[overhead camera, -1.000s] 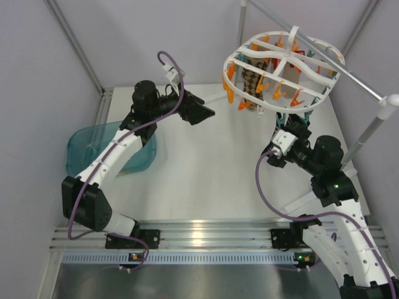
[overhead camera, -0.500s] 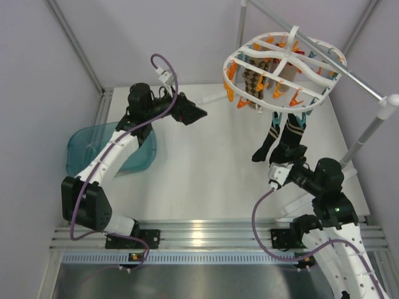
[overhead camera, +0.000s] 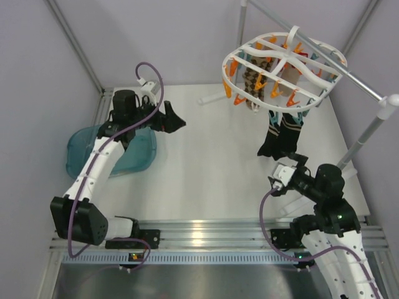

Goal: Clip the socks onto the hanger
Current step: Reset both arms

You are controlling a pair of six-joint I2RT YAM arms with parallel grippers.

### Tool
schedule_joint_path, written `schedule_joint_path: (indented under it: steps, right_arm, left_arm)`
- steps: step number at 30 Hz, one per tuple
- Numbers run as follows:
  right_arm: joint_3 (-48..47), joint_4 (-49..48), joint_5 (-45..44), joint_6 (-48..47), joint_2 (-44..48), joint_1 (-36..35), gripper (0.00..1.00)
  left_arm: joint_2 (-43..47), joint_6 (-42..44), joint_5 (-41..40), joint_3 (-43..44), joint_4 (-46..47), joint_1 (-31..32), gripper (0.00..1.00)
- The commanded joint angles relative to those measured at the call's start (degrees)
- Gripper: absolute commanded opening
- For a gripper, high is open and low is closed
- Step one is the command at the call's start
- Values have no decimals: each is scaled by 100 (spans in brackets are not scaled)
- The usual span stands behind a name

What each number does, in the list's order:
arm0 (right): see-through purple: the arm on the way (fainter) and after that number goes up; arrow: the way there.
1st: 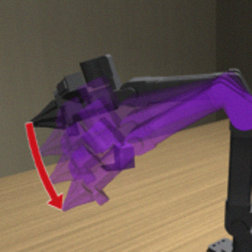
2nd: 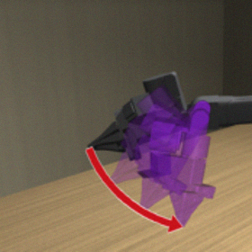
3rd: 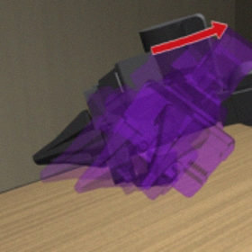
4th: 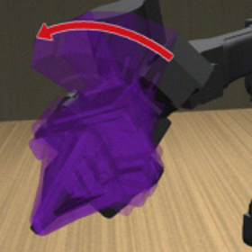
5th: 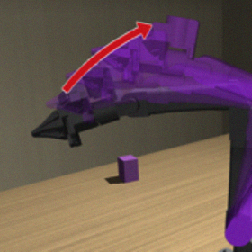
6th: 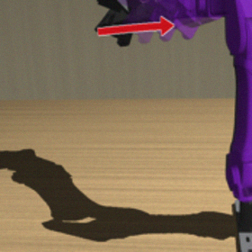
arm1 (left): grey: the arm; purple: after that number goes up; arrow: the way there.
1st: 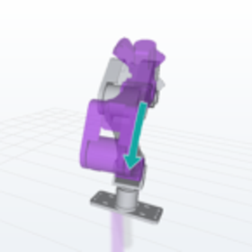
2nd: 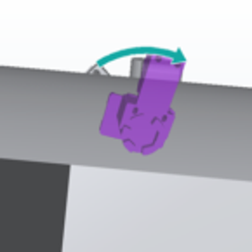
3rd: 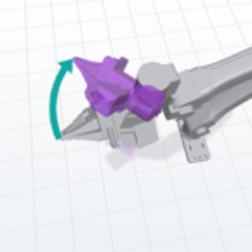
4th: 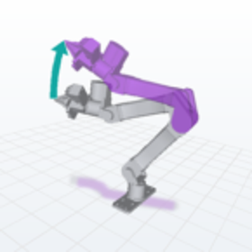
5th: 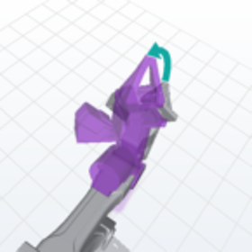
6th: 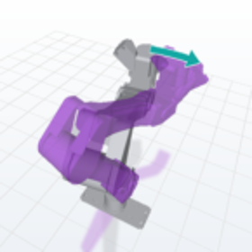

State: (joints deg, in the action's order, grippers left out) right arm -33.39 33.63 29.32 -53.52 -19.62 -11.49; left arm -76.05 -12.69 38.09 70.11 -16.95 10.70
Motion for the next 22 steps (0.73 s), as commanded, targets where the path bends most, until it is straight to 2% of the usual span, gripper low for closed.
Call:
schedule_joint_path:
  steps: [1, 2, 5, 8, 22]
  right_arm:
    - [-159, 232, -172, 964, 256, -12, 100]
    - [-159, 215, -233, 1331, 291, -12, 100]
    - [-265, 267, -444, 1948, 344, -12, 99]
    - [-414, 399, -541, 2475, 344, -12, 100]
    - [-704, -339, -928, 4112, 46, -12, 100]
  left_arm:
    - [239, 846, -845, 214, -1564, -33, 98]
    - [336, 917, -1273, 153, -1696, -33, 98]
    - [582, 1180, -1898, -84, -2049, -59, 98]
    - [951, 1470, -2208, -461, -1988, -94, 98]
    - [2234, 1506, -2683, -1333, -1337, -103, 98]
